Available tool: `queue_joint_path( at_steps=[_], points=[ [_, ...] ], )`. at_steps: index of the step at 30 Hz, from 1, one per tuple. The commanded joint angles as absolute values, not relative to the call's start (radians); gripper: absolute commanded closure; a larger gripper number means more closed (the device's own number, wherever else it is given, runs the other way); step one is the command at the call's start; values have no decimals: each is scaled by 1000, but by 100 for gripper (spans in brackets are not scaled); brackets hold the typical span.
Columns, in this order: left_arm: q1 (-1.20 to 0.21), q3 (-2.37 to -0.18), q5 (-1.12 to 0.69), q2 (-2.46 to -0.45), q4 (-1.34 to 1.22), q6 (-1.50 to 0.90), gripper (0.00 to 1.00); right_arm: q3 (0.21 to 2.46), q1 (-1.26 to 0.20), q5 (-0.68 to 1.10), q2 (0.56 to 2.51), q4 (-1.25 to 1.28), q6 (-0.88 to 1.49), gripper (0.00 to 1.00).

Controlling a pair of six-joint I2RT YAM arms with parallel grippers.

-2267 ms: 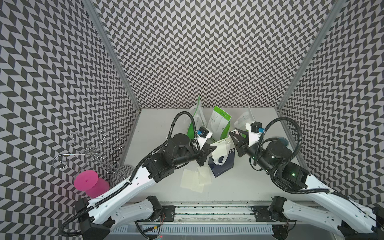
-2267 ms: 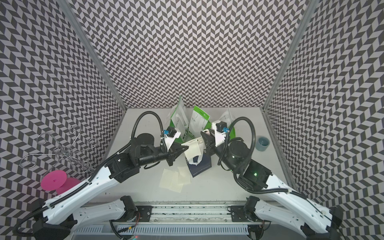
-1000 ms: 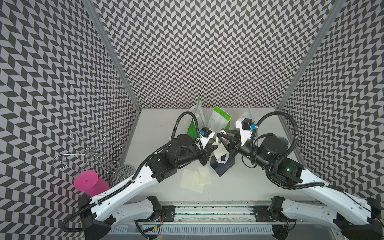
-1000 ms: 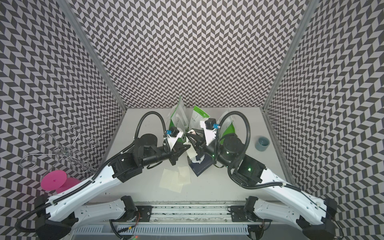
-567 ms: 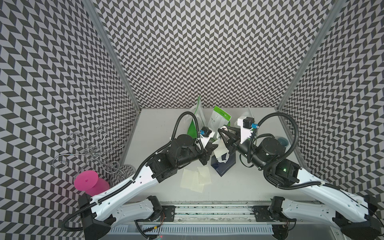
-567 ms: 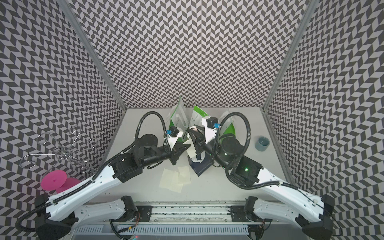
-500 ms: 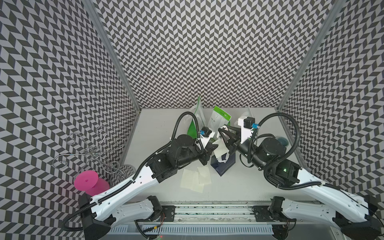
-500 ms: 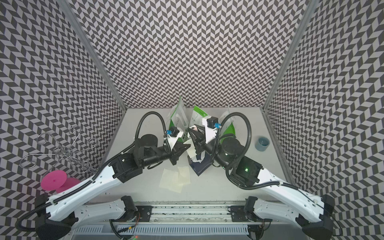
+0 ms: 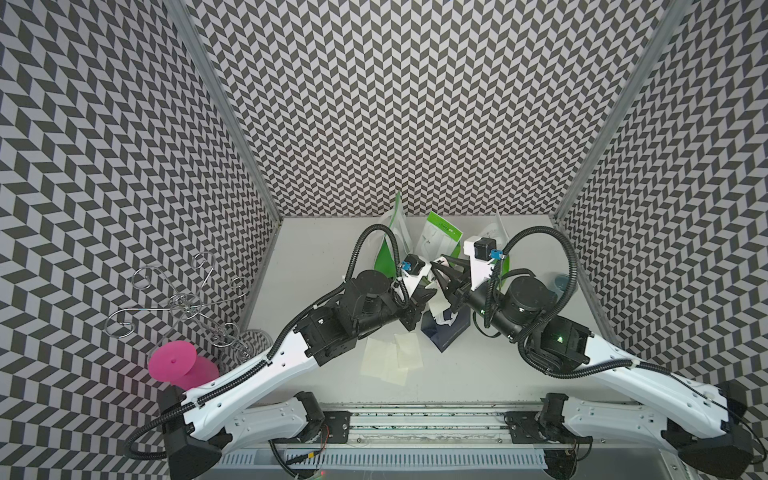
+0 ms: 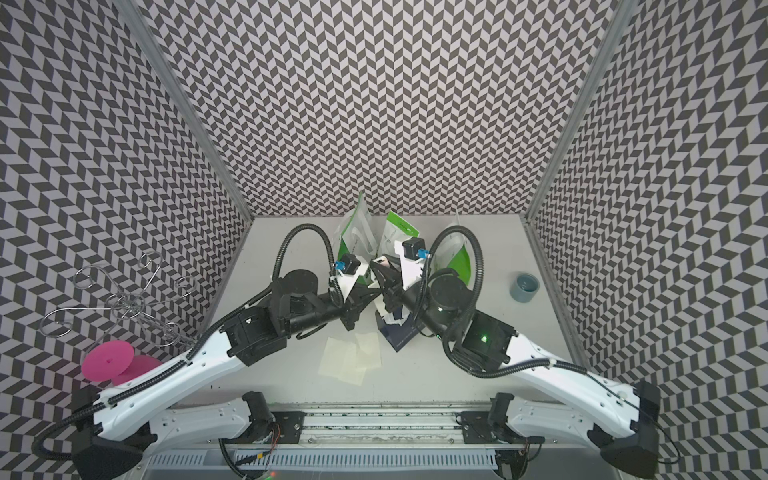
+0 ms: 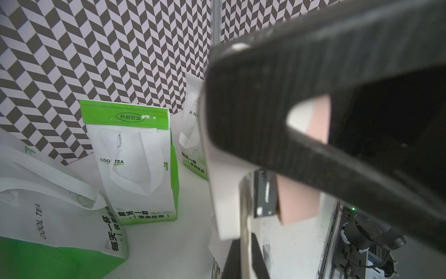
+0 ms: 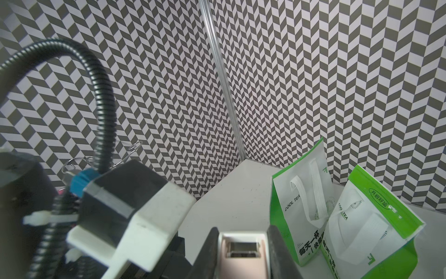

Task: Staple the receipts to the bags
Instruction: Adjust the stapler in the takeout bag.

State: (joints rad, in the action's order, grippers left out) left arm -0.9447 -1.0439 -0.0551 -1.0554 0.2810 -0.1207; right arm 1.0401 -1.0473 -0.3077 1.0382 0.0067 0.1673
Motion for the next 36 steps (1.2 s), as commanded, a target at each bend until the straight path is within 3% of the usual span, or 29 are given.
queue_joint_path(
  at_steps=[1, 26, 32, 36],
  points=[
    [-950, -1071, -27, -1055, 254, -110, 100, 1056, -1063, -364, 1030, 3, 169, 100],
    [-948, -1076, -94, -1028, 220, -19, 100, 934, -1075, -434, 950, -75, 186, 100],
    [-948, -1085, -123, -1029, 223, 12, 100, 919, -1075, -442, 945, -98, 187, 90],
    [-948, -1084, -140, -1029, 229, 33, 100, 924, -1076, -422, 951, -117, 199, 71]
  ],
)
